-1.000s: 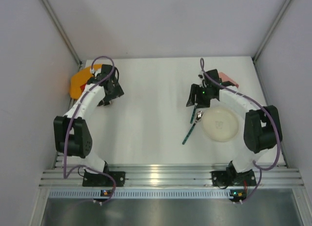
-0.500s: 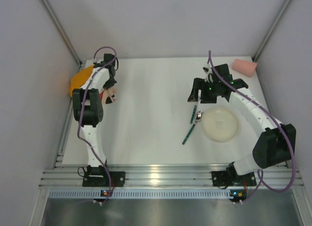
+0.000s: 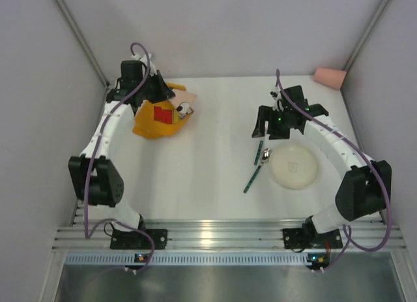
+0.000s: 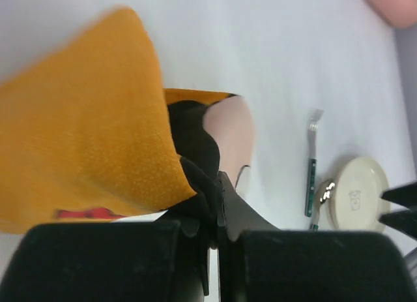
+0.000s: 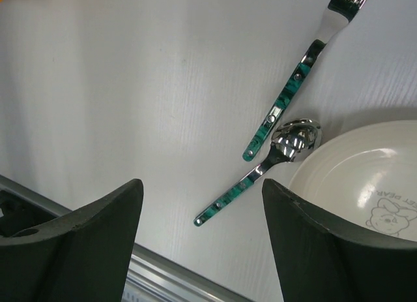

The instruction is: Set the dinner table for one person

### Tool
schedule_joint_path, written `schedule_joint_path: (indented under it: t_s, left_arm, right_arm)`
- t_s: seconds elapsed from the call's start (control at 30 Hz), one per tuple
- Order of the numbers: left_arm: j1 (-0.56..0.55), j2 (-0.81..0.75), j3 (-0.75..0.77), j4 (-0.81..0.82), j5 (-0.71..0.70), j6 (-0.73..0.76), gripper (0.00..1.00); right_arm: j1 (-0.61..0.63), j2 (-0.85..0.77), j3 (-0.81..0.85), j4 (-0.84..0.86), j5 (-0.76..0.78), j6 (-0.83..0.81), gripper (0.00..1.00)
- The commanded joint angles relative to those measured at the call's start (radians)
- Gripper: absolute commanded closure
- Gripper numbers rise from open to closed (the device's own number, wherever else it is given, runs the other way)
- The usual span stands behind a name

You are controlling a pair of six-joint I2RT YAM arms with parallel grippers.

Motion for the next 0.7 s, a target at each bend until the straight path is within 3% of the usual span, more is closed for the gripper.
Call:
schedule_joint_path:
  t_s: [0.0,0.03,0.1,0.13,0.3,0.5,0.67]
  left_arm:
    - [0.028,-0.207,-0.114,0.109,0.086,0.074,1.0]
    - [0.037,-0.23,-0.151,0.098,0.067,0.087,0.97]
    - [0.056,-0.264,-0.242,0.026,-0.038,0.085,0.6]
    - [0.06,-0.261,-0.259,-0.017,-0.072,0.08,0.02]
    - [0.068,-0.146,-0.316,-0.224,-0.169,0.001,0.01]
    - [0.056,-0.22,-0.388,-0.179,-0.136,-0.087,0.01]
    - [0.022,-0.289,-0.385,-0.208,-0.154,-0.115,0.01]
  right_arm:
    - [0.003,0.027,0.065,-0.008,-0.017,-0.019,0.26]
    - [0.004,0.039,0.069,-0.006,-0.027,-0.019,0.26]
    - [0.003,0.062,0.083,-0.006,-0.046,-0.017,0.26]
    - [0.009,0.067,0.089,-0.006,-0.053,-0.017,0.26]
    - [0.024,0.102,0.143,-0.025,-0.073,-0.028,0.22]
    - [0.049,0.147,0.192,-0.032,-0.09,-0.016,0.19]
    - [0.158,0.198,0.22,-0.02,-0.109,0.003,0.19]
